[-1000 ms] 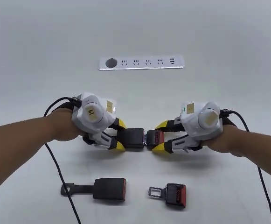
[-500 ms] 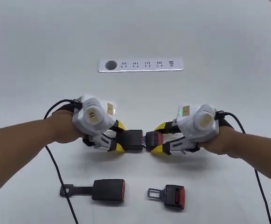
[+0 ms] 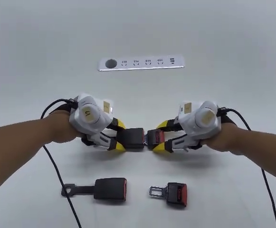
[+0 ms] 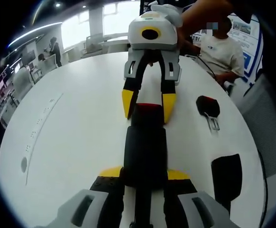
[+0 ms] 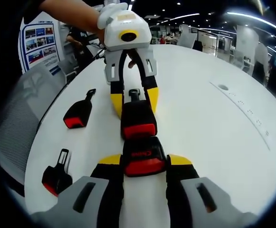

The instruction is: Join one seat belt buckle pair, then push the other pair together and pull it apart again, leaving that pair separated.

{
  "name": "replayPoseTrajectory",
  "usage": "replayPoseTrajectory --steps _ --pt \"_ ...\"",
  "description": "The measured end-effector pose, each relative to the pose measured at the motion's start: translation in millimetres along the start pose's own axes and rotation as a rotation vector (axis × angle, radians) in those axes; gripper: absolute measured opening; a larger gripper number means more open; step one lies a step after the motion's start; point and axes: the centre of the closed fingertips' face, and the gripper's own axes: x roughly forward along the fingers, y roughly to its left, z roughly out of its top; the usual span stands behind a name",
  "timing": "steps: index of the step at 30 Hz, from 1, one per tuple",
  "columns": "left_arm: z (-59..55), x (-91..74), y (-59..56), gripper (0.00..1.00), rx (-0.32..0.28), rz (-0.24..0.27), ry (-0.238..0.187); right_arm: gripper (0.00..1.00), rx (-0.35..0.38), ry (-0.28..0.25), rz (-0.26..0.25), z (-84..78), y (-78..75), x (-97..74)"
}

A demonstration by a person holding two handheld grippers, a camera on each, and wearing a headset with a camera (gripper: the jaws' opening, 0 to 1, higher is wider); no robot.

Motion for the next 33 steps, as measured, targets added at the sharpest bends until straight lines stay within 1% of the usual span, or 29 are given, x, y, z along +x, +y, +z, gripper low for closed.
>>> replayPoseTrajectory --steps 4,5,7,13,15,18,20,21,24,27,33 --pt "0.8 0.1 -1.8 0.32 -0.004 -0.003 -0.016 0.32 -0.002 -0.012 0.001 -0.1 1.0 -0.1" --pt "-1.2 -1.0 1.2 0.32 -0.003 -0.004 -0.018 0.32 -0.003 -0.015 0.003 -0.1 0.7 0.3" --pt "1.8 0.4 -2.9 0.31 -0.008 -0.007 -0.025 0.32 -0.003 -0.022 0.005 0.2 0.7 0.4" --pt "3.0 -1.6 -2.1 0.31 -0.016 -0.017 -0.042 0.31 -0.003 -0.038 0.009 1.3 -0.2 0.0" --pt "4.2 -1.6 -3.5 0.31 -0.017 -0.019 -0.046 0.31 -0.004 -0.041 0.011 1.6 0.0 0.0" --pt "4.1 -2.7 -2.1 0.31 -0.023 -0.023 -0.054 0.31 -0.003 -0.049 0.011 2.6 0.5 -0.1" --pt "4.3 -3.1 -1.8 0.31 -0.040 -0.028 -0.063 0.31 0.001 -0.055 0.012 2.4 -0.7 0.3" --pt "3.5 -3.5 -0.6 0.31 -0.032 -0.032 -0.066 0.31 0.001 -0.056 0.013 2.6 -0.6 0.2" --pt "5.9 -2.7 -4.0 0.31 -0.034 -0.037 -0.070 0.31 -0.002 -0.058 0.017 3.1 0.0 -0.6" --pt "4.8 -4.2 -2.0 0.31 -0.036 -0.039 -0.075 0.31 -0.001 -0.064 0.018 2.6 -0.4 -1.0" --pt "4.6 -4.3 -2.1 0.31 -0.037 -0.048 -0.081 0.31 -0.003 -0.067 0.022 2.6 0.2 -2.3"
